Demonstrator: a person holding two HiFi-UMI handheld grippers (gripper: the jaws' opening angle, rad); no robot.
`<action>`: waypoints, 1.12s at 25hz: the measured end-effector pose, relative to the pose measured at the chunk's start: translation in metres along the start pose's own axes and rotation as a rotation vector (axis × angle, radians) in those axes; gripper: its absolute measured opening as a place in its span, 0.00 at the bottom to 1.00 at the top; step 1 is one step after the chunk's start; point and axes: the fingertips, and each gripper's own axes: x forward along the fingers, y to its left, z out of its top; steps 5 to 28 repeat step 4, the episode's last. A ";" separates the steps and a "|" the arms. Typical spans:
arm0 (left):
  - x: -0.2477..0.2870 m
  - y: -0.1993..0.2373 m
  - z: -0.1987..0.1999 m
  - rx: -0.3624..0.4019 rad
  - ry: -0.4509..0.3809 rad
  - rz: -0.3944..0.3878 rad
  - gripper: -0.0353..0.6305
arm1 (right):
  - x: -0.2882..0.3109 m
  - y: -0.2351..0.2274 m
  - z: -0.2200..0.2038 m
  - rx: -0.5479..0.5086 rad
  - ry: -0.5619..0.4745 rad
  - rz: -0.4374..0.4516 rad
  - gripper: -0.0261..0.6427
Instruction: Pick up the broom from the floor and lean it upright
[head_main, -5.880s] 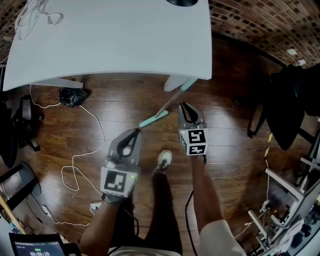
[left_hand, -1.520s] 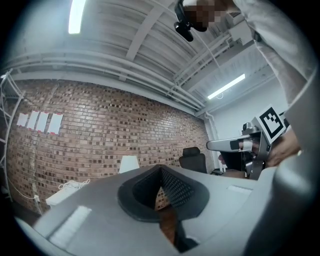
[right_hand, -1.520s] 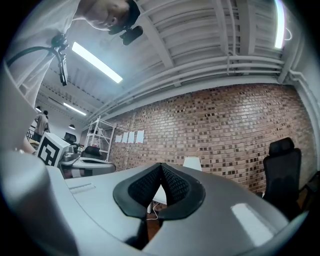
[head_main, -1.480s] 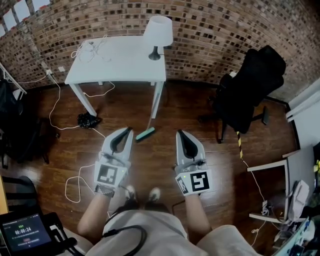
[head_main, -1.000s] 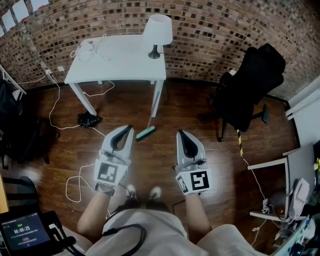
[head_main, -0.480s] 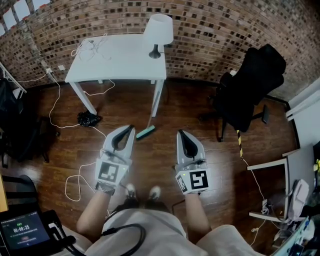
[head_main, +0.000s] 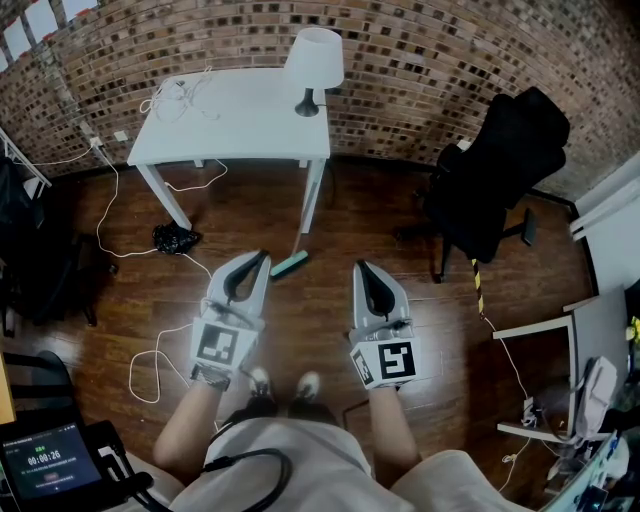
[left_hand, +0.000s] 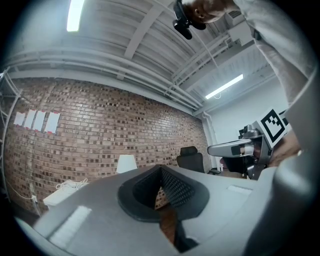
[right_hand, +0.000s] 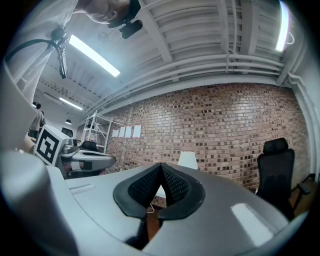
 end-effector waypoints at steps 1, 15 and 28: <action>0.000 0.001 0.001 -0.002 0.000 0.001 0.05 | 0.000 0.000 0.000 -0.001 -0.001 -0.001 0.06; -0.001 0.002 0.002 -0.006 -0.001 0.003 0.05 | 0.000 0.001 0.002 -0.002 -0.002 -0.001 0.06; -0.001 0.002 0.002 -0.006 -0.001 0.003 0.05 | 0.000 0.001 0.002 -0.002 -0.002 -0.001 0.06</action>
